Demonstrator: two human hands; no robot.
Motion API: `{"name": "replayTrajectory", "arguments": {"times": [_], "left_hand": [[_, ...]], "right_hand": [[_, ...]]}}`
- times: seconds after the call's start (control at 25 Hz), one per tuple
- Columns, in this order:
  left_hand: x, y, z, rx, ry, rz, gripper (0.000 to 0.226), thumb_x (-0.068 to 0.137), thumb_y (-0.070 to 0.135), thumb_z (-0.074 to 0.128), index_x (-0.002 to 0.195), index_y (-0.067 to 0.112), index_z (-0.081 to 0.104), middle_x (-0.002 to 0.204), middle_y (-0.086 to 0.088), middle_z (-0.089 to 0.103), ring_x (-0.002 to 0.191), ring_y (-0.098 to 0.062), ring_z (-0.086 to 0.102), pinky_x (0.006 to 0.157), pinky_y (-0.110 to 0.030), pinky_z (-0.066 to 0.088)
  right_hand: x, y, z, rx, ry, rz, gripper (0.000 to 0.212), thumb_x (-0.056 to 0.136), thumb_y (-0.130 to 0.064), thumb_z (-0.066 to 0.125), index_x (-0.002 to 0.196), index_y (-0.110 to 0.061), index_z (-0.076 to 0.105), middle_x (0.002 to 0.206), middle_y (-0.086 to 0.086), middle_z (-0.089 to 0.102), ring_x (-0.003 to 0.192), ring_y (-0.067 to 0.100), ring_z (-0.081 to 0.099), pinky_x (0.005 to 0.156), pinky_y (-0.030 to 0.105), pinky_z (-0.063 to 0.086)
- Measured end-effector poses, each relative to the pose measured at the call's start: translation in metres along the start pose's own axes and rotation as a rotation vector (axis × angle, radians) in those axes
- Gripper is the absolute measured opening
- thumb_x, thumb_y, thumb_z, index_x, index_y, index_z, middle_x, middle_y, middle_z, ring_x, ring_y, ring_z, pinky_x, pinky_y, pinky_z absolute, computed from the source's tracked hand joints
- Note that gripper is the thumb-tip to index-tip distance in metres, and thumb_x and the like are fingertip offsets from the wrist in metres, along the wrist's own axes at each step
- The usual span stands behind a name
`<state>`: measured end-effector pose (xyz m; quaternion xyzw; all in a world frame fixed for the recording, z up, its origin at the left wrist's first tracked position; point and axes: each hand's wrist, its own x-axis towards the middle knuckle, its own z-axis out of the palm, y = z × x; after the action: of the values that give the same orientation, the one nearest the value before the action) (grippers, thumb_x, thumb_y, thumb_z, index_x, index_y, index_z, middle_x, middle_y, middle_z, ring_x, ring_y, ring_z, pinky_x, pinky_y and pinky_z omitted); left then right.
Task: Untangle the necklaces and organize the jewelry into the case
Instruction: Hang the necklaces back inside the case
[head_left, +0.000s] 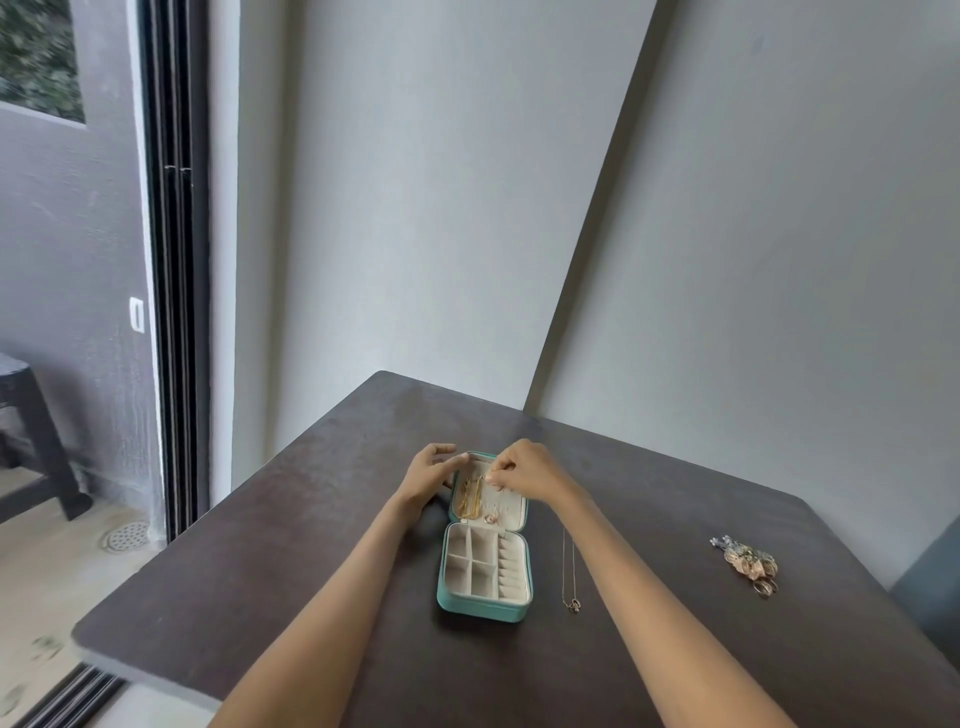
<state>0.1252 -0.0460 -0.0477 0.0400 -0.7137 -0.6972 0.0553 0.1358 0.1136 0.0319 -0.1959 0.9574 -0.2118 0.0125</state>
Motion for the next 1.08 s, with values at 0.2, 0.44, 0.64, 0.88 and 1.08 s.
{"name": "replayTrajectory", "arguments": {"times": [0.2, 0.44, 0.64, 0.88, 1.08], "left_hand": [[-0.002, -0.003, -0.003, -0.048, -0.017, 0.06, 0.035, 0.088, 0.016, 0.065, 0.118, 0.002, 0.055, 0.108, -0.012, 0.061, 0.078, -0.008, 0.057, 0.058, -0.008, 0.047], [-0.004, -0.004, -0.004, -0.135, -0.051, 0.113, 0.026, 0.086, 0.01, 0.066, 0.11, 0.004, 0.058, 0.091, -0.003, 0.064, 0.063, 0.005, 0.06, 0.06, -0.007, 0.046], [-0.006, -0.006, -0.008, -0.206, -0.067, 0.129, 0.022, 0.085, 0.007, 0.066, 0.106, 0.005, 0.059, 0.081, -0.002, 0.065, 0.061, 0.005, 0.06, 0.061, -0.009, 0.047], [-0.005, -0.006, -0.011, -0.244, -0.131, 0.138, 0.023, 0.084, 0.006, 0.067, 0.105, 0.01, 0.06, 0.079, -0.001, 0.064, 0.068, -0.002, 0.059, 0.066, -0.01, 0.047], [-0.005, -0.007, -0.011, -0.27, -0.143, 0.139, 0.026, 0.082, 0.005, 0.069, 0.106, 0.012, 0.06, 0.077, 0.0, 0.067, 0.07, -0.002, 0.063, 0.072, -0.011, 0.049]], "right_hand": [[0.008, -0.004, 0.013, -0.186, 0.173, 0.007, 0.013, 0.083, -0.012, 0.064, 0.078, -0.006, 0.074, 0.083, 0.006, 0.074, 0.08, 0.019, 0.068, 0.062, 0.024, 0.042], [0.012, 0.001, 0.022, -0.342, 0.263, -0.067, 0.018, 0.089, -0.018, 0.054, 0.085, -0.012, 0.07, 0.091, 0.006, 0.071, 0.091, 0.026, 0.064, 0.072, 0.033, 0.046], [0.01, 0.006, 0.027, -0.5, 0.368, -0.169, 0.018, 0.094, -0.028, 0.053, 0.101, -0.013, 0.06, 0.092, 0.009, 0.066, 0.085, 0.025, 0.065, 0.072, 0.032, 0.051], [0.012, 0.01, 0.033, -0.619, 0.395, -0.217, 0.038, 0.047, -0.027, 0.093, 0.051, -0.024, 0.055, 0.047, -0.006, 0.053, 0.044, 0.007, 0.052, 0.037, 0.016, 0.037], [0.003, 0.014, 0.032, -0.594, 0.385, -0.285, 0.043, 0.034, -0.005, 0.092, 0.057, -0.024, 0.061, 0.055, -0.008, 0.055, 0.05, 0.007, 0.054, 0.043, 0.015, 0.041]]}}
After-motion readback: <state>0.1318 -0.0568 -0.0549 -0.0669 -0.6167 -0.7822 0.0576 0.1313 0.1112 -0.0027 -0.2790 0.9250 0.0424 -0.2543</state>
